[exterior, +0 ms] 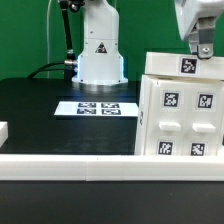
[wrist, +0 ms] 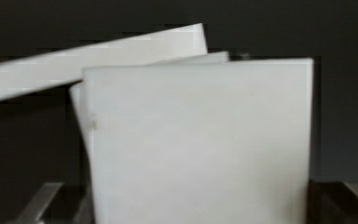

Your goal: Assemble cabinet

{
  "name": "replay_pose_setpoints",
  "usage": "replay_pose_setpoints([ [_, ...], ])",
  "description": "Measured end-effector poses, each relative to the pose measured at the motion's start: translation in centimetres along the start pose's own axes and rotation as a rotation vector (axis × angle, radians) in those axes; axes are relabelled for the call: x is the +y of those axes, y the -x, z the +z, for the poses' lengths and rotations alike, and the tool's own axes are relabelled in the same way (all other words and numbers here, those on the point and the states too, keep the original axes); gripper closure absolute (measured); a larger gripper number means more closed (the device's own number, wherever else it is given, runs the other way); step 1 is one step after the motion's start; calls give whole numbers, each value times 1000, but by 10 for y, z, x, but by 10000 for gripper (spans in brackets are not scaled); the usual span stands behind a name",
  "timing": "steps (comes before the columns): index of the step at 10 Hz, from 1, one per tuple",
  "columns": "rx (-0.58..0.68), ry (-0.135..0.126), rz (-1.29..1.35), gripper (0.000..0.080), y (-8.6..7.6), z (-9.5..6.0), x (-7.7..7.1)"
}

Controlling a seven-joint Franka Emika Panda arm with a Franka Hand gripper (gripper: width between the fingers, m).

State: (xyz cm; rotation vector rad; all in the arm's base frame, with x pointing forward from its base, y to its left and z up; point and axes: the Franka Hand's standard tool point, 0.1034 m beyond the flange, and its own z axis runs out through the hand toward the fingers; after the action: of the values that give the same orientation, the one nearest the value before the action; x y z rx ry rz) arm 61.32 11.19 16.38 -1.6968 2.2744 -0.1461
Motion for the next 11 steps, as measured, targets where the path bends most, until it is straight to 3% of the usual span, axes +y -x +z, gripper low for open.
replay_pose_setpoints([
  [3,-15,1,25,224,2,-1,-1],
  [4,-25,-3,10,58,3,-4,-2],
  [5,-40,-10,-2,17,4,-10,-5],
  [9,-75,-28,-52,2,7,-19,-10],
  [10,-72,-18,-96,2,6,-18,-9],
  [11,-74,18,-204,2,5,-17,-7],
])
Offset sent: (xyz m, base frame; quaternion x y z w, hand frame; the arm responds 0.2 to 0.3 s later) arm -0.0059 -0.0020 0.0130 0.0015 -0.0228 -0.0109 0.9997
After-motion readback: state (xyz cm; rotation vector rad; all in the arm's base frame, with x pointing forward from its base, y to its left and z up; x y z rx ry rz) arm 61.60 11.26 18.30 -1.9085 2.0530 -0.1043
